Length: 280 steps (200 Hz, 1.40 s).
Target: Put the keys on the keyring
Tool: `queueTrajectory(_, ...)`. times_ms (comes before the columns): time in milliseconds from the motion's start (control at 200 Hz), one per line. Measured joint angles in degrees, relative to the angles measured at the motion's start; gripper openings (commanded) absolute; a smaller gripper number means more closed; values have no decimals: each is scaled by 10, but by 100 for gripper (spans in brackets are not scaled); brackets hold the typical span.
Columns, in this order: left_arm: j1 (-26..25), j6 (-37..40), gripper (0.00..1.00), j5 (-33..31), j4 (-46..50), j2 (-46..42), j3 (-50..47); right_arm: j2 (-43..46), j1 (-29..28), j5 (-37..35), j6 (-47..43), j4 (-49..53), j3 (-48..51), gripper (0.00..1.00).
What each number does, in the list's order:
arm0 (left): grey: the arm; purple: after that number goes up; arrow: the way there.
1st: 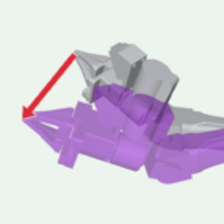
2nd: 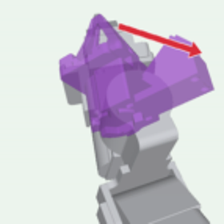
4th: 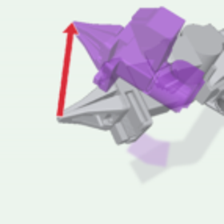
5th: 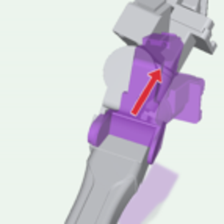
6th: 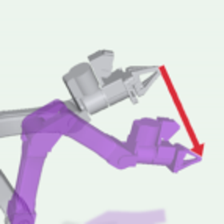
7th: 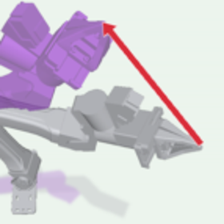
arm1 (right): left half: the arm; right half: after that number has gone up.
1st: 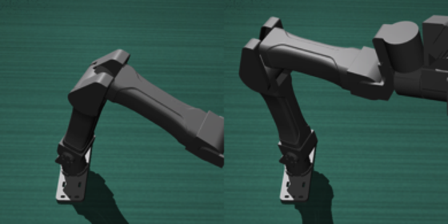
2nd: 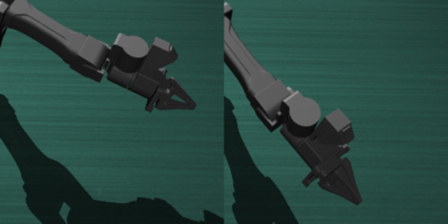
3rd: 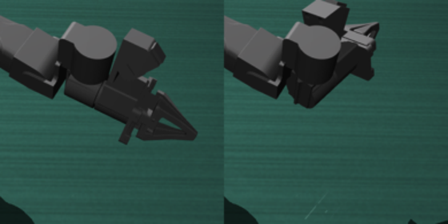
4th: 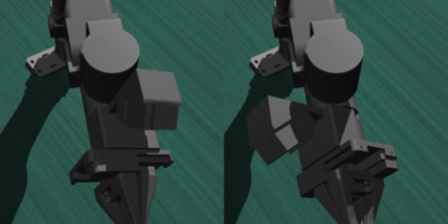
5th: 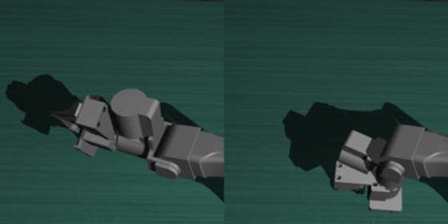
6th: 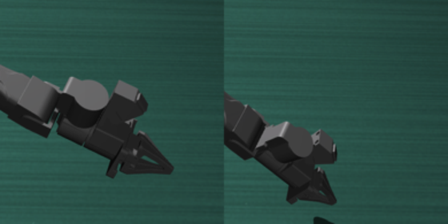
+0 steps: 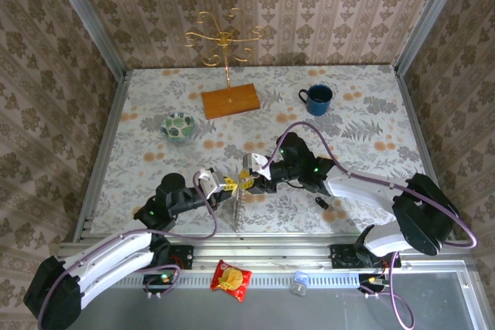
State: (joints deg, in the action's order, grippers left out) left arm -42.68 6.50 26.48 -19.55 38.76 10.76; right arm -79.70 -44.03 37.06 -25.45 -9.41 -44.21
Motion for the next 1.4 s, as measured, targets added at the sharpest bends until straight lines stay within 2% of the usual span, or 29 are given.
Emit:
queueTrajectory(175, -4, 88, 0, -19, 130, 6, 112, 54, 0, -67, -40, 112, -40, 37)
queueTrajectory(340, -8, 192, 0, -27, 231, 56, 210, 59, -2, -83, -67, 164, -61, 27)
queueTrajectory(660, -8, 325, 0, -25, 353, 116, 257, 82, -6, -110, -42, 78, 2, 32)
queueTrajectory(925, -8, 365, 0, -17, 389, 142, 280, 78, -19, -105, -33, -4, 54, 31)
queueTrajectory(1165, -8, 369, 0, -3, 398, 152, 292, 59, -25, -101, -33, -43, 57, 27)
queueTrajectory(1400, -8, 369, 0, 5, 403, 160, 293, 40, -30, -99, -33, -70, 56, 13)
